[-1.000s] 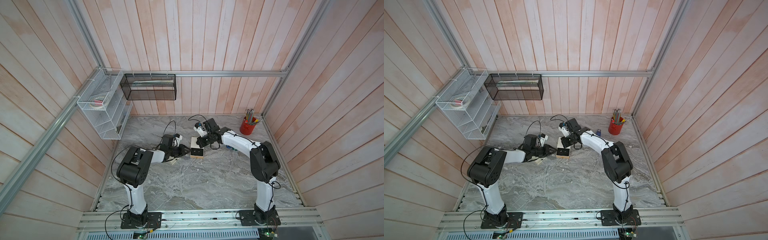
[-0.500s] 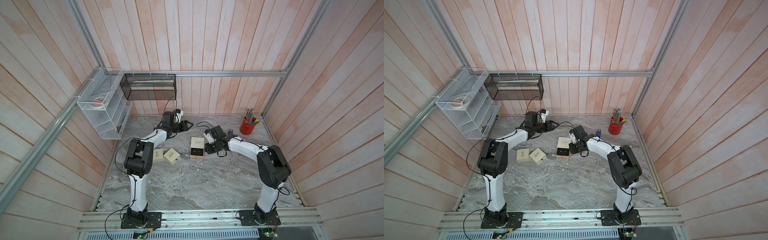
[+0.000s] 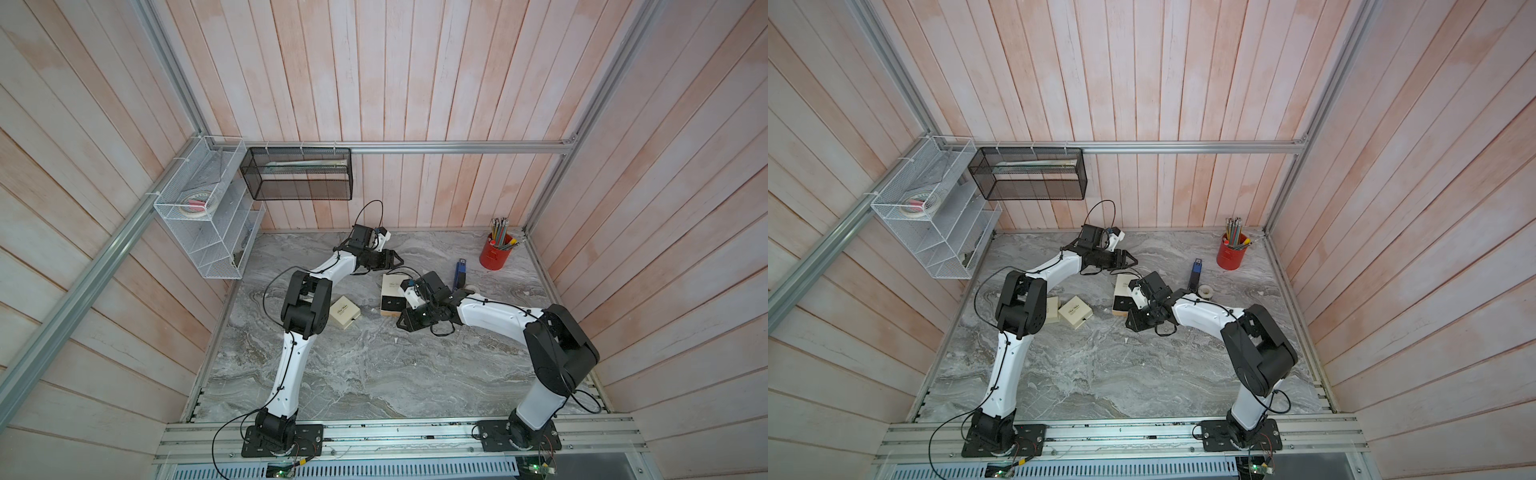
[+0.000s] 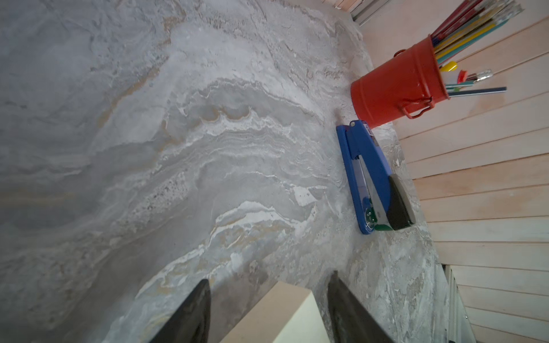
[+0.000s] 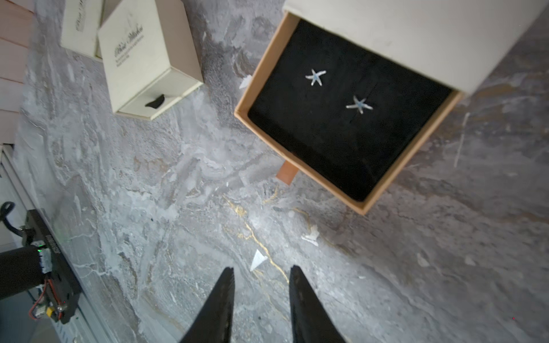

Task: Place the earrings into the drawer-style jewelry box
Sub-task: Close the drawer of the jewelry box.

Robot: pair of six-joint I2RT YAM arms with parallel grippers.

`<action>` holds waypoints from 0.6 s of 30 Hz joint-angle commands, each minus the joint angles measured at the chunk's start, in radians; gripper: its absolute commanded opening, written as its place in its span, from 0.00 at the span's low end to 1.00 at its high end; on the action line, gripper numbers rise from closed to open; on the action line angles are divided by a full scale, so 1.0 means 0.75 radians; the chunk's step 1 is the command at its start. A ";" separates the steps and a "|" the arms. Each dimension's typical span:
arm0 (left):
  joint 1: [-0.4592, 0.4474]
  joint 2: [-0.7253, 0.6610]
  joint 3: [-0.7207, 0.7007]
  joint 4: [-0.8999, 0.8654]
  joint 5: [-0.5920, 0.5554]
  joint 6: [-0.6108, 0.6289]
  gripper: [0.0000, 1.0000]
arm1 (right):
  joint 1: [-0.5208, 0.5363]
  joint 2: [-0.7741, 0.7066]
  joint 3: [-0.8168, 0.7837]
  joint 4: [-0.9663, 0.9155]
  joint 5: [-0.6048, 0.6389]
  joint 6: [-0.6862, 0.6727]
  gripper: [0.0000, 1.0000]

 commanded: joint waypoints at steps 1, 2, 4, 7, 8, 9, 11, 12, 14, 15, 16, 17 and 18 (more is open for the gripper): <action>0.006 0.035 0.037 -0.093 0.036 0.066 0.63 | 0.005 0.054 0.008 0.080 -0.043 0.054 0.22; 0.005 0.033 0.028 -0.099 0.037 0.074 0.63 | 0.004 0.072 0.017 0.076 -0.039 0.059 0.21; 0.004 0.021 0.005 -0.108 0.035 0.088 0.63 | 0.002 0.103 0.032 0.066 -0.041 0.063 0.20; 0.004 -0.005 -0.039 -0.116 0.035 0.103 0.63 | 0.002 0.136 0.045 0.058 -0.031 0.071 0.19; 0.004 -0.016 -0.056 -0.117 0.035 0.108 0.63 | -0.001 0.145 0.046 0.054 -0.025 0.075 0.18; 0.005 -0.029 -0.076 -0.116 0.033 0.112 0.63 | -0.006 0.150 0.048 0.050 -0.010 0.082 0.17; 0.006 -0.052 -0.115 -0.104 0.032 0.111 0.62 | -0.019 0.156 0.050 0.051 0.009 0.097 0.16; 0.008 -0.064 -0.134 -0.099 0.036 0.112 0.62 | -0.026 0.156 0.049 0.055 0.017 0.105 0.16; 0.008 -0.083 -0.168 -0.095 0.050 0.114 0.61 | -0.042 0.156 0.047 0.066 0.037 0.125 0.15; 0.009 -0.094 -0.185 -0.093 0.057 0.113 0.61 | -0.049 0.160 0.052 0.071 0.039 0.133 0.15; 0.009 -0.108 -0.208 -0.086 0.061 0.111 0.60 | -0.055 0.163 0.056 0.073 0.044 0.139 0.15; 0.012 -0.124 -0.235 -0.073 0.064 0.108 0.60 | -0.063 0.169 0.062 0.071 0.052 0.144 0.15; 0.011 -0.143 -0.262 -0.062 0.067 0.104 0.59 | -0.067 0.174 0.067 0.069 0.058 0.146 0.15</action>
